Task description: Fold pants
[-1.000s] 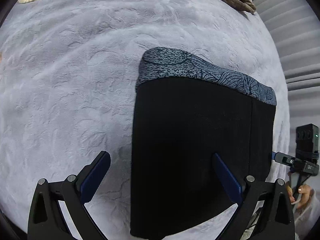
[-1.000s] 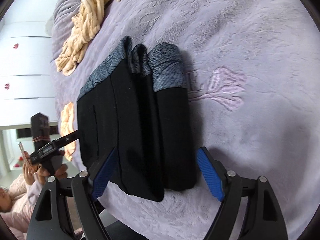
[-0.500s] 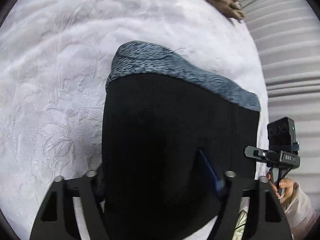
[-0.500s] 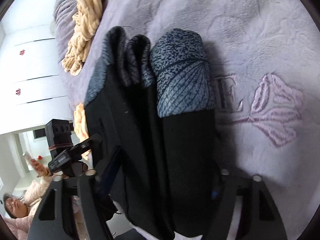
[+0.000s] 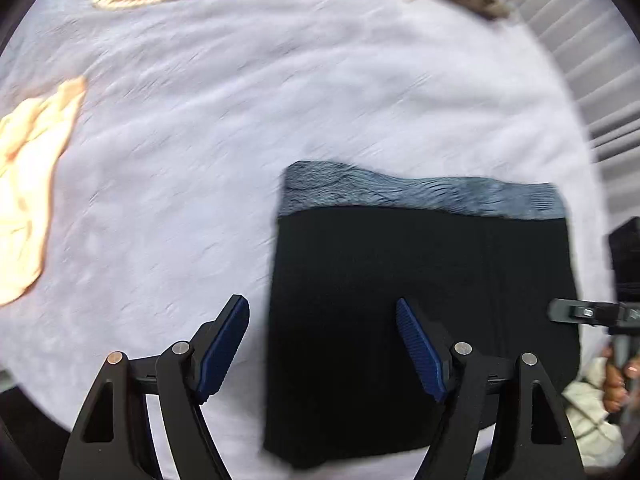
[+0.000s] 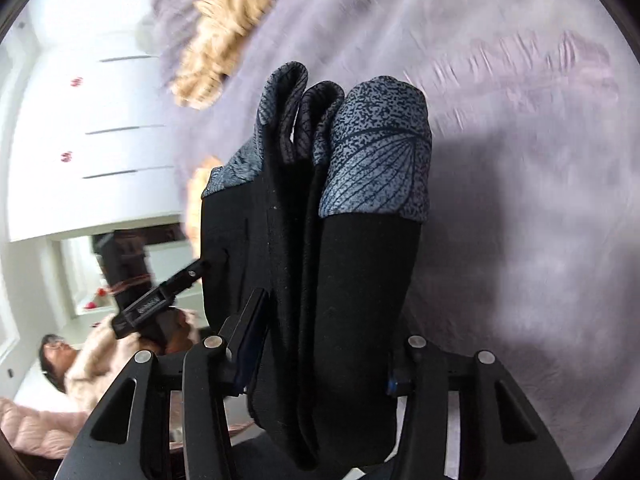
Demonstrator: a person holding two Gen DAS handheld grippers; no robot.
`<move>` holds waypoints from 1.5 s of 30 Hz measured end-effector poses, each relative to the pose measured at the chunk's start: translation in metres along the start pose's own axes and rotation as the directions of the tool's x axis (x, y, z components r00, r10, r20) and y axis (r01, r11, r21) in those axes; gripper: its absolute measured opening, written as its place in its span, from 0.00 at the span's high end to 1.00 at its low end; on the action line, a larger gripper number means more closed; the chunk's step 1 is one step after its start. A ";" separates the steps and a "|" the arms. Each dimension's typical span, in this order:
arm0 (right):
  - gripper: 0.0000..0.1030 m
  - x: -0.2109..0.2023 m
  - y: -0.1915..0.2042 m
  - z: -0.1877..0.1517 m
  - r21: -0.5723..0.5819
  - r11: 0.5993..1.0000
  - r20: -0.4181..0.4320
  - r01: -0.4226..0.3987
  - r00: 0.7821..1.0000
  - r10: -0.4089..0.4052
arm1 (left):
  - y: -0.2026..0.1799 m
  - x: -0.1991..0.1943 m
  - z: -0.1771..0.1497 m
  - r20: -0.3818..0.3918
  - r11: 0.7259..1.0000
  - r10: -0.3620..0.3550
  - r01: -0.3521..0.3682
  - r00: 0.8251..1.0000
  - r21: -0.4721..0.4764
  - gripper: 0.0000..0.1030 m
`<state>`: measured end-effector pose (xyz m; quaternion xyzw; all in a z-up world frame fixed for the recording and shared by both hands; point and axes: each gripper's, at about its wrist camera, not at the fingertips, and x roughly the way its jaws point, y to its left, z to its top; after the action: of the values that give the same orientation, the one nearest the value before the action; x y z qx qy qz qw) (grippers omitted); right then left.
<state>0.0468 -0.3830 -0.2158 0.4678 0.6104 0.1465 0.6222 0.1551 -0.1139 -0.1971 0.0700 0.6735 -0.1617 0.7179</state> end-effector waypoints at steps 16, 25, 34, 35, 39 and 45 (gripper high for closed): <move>0.13 -0.038 0.046 -0.013 -0.019 0.921 0.165 0.390 0.909 -0.382 | -0.015 -0.061 -0.027 0.087 0.994 0.081 -0.074 0.993 -0.078 0.01; 0.01 -0.018 0.083 -0.024 -0.076 0.925 0.228 0.372 0.910 -0.347 | -0.030 -0.068 -0.043 0.110 0.995 0.099 -0.096 0.989 -0.033 0.01; 0.01 0.010 0.099 -0.056 -0.034 0.844 0.233 0.536 0.825 -0.515 | -0.026 -0.058 -0.060 0.097 0.993 0.107 -0.111 0.990 0.035 0.01; 0.01 0.013 0.099 -0.060 -0.030 0.840 0.234 0.543 0.820 -0.522 | -0.024 -0.058 -0.061 0.092 0.994 0.104 -0.107 0.990 0.027 0.01; 0.01 0.019 0.106 -0.075 -0.016 0.807 0.244 0.591 0.785 -0.570 | -0.019 -0.067 -0.066 0.102 0.995 0.096 -0.096 0.990 0.002 0.01; 0.01 0.016 0.128 -0.084 -0.006 0.760 0.294 0.650 0.727 -0.620 | -0.018 -0.079 -0.066 0.133 0.995 0.095 -0.099 0.986 0.020 0.01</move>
<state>0.0248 -0.2707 -0.1126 0.2114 0.6323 -0.1088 0.7373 0.0838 -0.0990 -0.1223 0.1013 0.6180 -0.1396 0.7670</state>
